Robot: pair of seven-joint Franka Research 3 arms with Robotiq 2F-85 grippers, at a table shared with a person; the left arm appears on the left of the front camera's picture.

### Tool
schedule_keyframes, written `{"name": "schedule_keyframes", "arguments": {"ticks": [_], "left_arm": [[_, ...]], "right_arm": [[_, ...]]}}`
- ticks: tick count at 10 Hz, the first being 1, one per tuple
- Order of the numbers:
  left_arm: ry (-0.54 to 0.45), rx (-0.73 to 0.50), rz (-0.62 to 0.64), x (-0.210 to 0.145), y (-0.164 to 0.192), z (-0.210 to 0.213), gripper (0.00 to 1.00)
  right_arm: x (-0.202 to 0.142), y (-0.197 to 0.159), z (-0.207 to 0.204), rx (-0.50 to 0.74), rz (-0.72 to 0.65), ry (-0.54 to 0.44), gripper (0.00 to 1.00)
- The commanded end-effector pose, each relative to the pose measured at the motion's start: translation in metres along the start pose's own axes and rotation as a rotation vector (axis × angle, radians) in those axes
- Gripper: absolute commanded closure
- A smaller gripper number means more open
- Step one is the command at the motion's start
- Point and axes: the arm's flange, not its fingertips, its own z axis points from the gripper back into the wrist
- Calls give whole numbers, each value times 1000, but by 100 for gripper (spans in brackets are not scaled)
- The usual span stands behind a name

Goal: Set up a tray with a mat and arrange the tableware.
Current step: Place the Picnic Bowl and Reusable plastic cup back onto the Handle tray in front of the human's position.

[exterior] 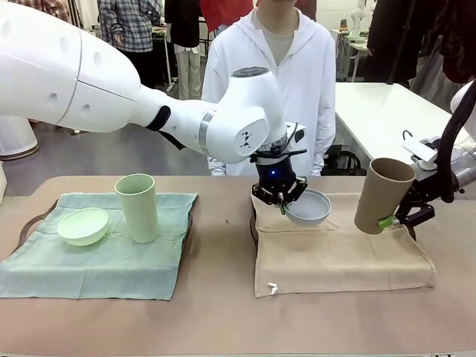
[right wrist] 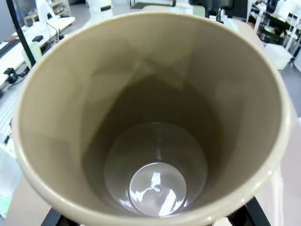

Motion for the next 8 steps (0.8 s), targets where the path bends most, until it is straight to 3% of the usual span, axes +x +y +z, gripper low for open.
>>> {"name": "schedule_keyframes", "arguments": {"ticks": [1,2,4,8], "left_arm": [[-26,-43,53,-9,1,8,95],[0,0,0,0,0,0,95],[-9,-17,17,2,0,-1,95],[28,53,19,9,1,-23,95]], "right_arm": [[18,-7,-3,-75,-54,152,20],[0,0,0,0,0,0,20],[3,-8,-1,-32,-8,59,20],[-20,-21,-9,-11,-60,-21,20]]}}
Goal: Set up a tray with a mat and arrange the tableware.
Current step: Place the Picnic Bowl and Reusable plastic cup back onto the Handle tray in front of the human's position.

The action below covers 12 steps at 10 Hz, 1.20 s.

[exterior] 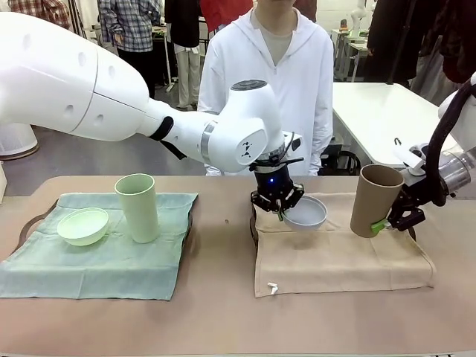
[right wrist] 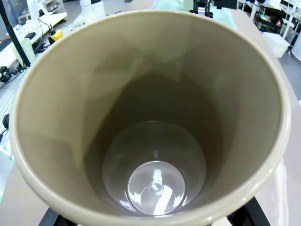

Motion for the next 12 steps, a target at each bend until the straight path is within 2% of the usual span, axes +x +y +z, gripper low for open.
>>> {"name": "schedule_keyframes", "arguments": {"ticks": [1,9,10,11,12], "left_arm": [[2,39,0,9,-9,-8,95],[29,74,1,11,-6,-24,95],[28,74,-9,12,-5,-23,95],[27,73,-7,10,-5,-22,35],[28,71,-6,10,-5,-20,35]], "right_arm": [[-5,-9,2,-4,-14,-25,20],[-33,-21,-21,14,-54,7,20],[-34,-23,-22,20,-62,5,1],[-35,-21,-21,24,-63,13,0],[-34,-22,-20,13,-73,31,0]]}}
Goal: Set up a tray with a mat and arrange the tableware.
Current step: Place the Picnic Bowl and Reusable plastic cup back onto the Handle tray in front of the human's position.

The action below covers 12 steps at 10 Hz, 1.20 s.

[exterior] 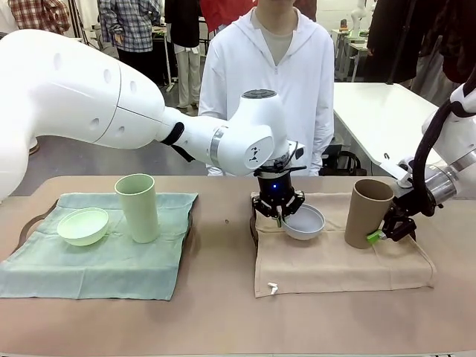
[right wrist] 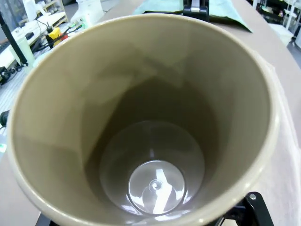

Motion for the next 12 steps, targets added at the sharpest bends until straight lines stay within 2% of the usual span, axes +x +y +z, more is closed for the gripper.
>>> {"name": "schedule_keyframes", "arguments": {"ticks": [1,2,3,4,5,6,7,8,11,12], "left_arm": [[-4,18,2,-2,0,6,15],[2,13,2,-1,3,10,72],[0,3,2,-4,4,12,0],[-1,-1,-5,-3,6,16,52],[-9,-9,-5,-6,8,19,0],[-10,-13,-8,-6,11,24,32],[-10,-18,-10,-12,14,30,0],[-13,-13,-24,-15,18,41,16],[-58,24,-111,-46,23,94,16],[-76,47,-140,-52,23,113,16]], "right_arm": [[2,-2,6,-25,-41,50,0],[4,-2,12,-49,-54,87,0],[5,1,23,-78,-60,130,0],[7,1,35,-111,-68,163,0],[8,4,49,-149,-84,193,0],[11,6,61,-180,-110,186,0],[18,13,71,-183,-153,182,0],[32,22,76,-176,-221,182,0],[98,53,95,-276,-635,438,0],[120,55,101,-334,-722,517,0]]}}
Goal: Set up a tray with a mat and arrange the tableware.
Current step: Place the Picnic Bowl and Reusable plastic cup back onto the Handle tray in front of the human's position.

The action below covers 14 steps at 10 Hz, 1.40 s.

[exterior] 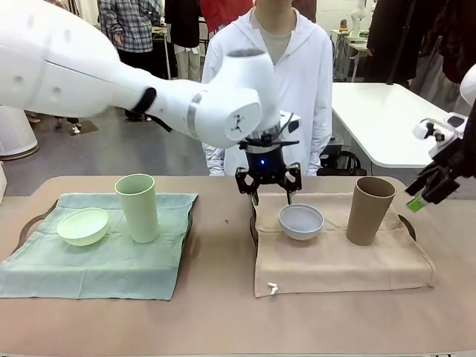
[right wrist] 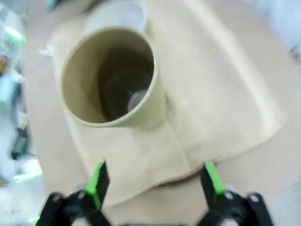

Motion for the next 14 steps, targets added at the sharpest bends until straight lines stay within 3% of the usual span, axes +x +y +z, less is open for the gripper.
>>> {"name": "schedule_keyframes", "arguments": {"ticks": [1,5,8,9,14], "left_arm": [[-29,46,-57,-23,13,32,16],[-67,144,-24,-29,23,80,16],[-79,181,36,-21,34,93,16],[-63,138,-21,-20,29,91,16],[-63,138,-21,-20,29,91,16]], "right_arm": [[34,32,19,-21,-187,198,0],[100,72,45,-189,-408,390,0],[148,98,48,-326,-463,326,0],[122,88,43,-249,-437,355,0],[122,88,43,-249,-437,355,0]]}}
